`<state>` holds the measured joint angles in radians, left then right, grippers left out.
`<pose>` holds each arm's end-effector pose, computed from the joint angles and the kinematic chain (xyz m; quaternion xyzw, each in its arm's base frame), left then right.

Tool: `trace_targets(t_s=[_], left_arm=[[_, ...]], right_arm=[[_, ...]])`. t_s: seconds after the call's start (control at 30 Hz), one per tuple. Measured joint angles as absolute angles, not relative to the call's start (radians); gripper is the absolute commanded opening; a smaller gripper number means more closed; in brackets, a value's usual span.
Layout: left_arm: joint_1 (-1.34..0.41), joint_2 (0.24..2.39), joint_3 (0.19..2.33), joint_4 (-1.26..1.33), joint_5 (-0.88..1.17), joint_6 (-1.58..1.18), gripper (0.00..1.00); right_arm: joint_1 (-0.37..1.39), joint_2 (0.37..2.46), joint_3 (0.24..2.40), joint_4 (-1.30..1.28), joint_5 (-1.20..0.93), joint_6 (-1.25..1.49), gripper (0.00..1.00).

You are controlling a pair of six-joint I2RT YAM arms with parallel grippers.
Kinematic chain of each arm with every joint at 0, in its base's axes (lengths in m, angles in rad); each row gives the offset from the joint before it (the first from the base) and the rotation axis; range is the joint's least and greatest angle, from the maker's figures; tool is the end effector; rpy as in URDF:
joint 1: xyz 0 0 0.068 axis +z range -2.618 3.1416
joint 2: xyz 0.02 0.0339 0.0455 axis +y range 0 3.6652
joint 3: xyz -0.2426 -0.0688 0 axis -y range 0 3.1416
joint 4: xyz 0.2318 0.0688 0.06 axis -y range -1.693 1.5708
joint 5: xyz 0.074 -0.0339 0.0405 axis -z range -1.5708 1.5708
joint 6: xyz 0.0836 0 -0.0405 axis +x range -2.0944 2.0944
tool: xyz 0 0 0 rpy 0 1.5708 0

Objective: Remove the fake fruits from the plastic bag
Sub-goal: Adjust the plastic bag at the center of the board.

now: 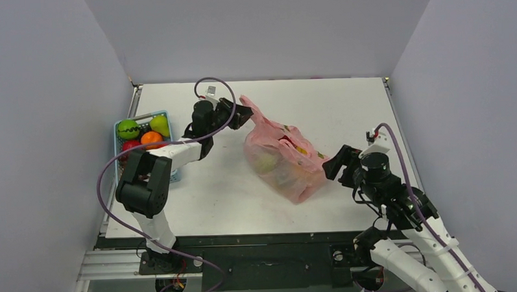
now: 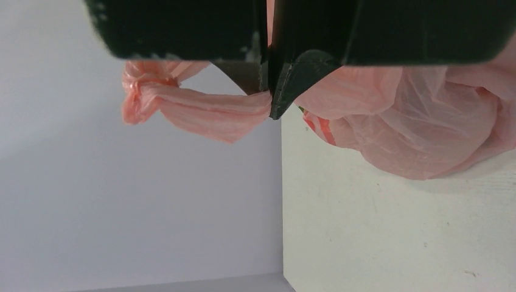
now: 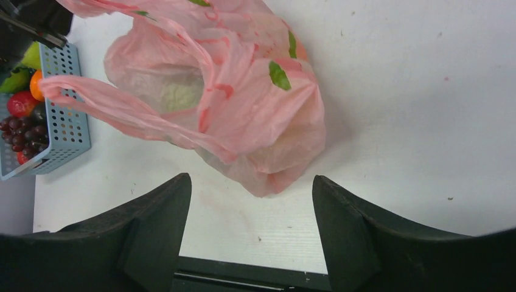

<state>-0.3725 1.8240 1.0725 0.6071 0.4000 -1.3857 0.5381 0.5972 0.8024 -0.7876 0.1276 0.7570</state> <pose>0.3985 -0.1907 0.2122 -0.2460 0.7112 -0.5897 0.2933 0.1473 0.0755 0.2696 0.1260 0.8700 0.2408 0.4114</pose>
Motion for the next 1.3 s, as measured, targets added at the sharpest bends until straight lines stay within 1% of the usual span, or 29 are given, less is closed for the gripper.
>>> trace_targets(t_s=[0.03,0.07,0.13,0.37,0.47,0.57,0.73,0.8,0.83,0.87,0.9,0.93,0.97,1.0,1.03,1.17,1.3], left_arm=[[-0.38,1.811,1.064,0.607,0.394,-1.378,0.0],[-0.388,1.8,1.056,0.606,0.386,-1.37,0.0],[-0.404,1.791,1.05,0.603,0.372,-1.354,0.0],[-0.432,1.79,1.055,0.522,0.343,-1.302,0.0],[-0.435,1.79,1.072,0.493,0.339,-1.291,0.0],[-0.436,1.79,1.087,0.485,0.337,-1.279,0.0],[-0.437,1.79,1.093,0.474,0.336,-1.268,0.0],[-0.437,1.79,1.095,0.465,0.337,-1.263,0.0],[-0.437,1.79,1.095,0.462,0.337,-1.261,0.0],[-0.437,1.79,1.095,0.459,0.337,-1.259,0.0],[-0.437,1.79,1.095,0.457,0.337,-1.255,0.0],[-0.437,1.79,1.096,0.455,0.337,-1.252,0.0],[-0.437,1.79,1.097,0.454,0.337,-1.251,0.0],[-0.437,1.79,1.098,0.453,0.337,-1.251,0.0],[-0.437,1.79,1.1,0.452,0.337,-1.251,0.0],[-0.435,1.793,1.102,0.463,0.337,-1.253,0.0],[-0.423,1.85,1.186,0.434,0.346,-1.246,0.0]], right_arm=[[0.538,0.625,0.849,-0.804,0.13,0.754,0.73],[0.538,0.649,0.886,-0.82,0.131,0.752,0.82],[0.539,0.717,0.978,-0.851,0.127,0.744,0.85],[0.62,0.941,1.222,-0.903,0.14,0.7,0.86],[0.688,1.058,1.299,-0.902,0.143,0.648,0.84],[0.743,1.166,1.343,-0.883,0.145,0.532,0.83],[0.832,1.332,1.348,-0.828,0.172,0.316,0.81],[0.855,1.389,1.348,-0.808,0.181,0.26,0.75],[0.862,1.41,1.348,-0.796,0.187,0.24,0.68],[0.866,1.426,1.348,-0.785,0.197,0.224,0.62],[0.871,1.436,1.348,-0.771,0.212,0.211,0.47],[0.876,1.439,1.348,-0.76,0.227,0.206,0.37],[0.886,1.442,1.348,-0.748,0.262,0.199,0.16],[0.892,1.442,1.349,-0.739,0.285,0.187,0.07],[0.901,1.442,1.352,-0.731,0.313,0.186,0.0],[0.974,1.427,1.357,-0.711,0.412,0.178,0.0],[1.017,1.322,1.349,-0.734,0.407,0.207,0.0]])
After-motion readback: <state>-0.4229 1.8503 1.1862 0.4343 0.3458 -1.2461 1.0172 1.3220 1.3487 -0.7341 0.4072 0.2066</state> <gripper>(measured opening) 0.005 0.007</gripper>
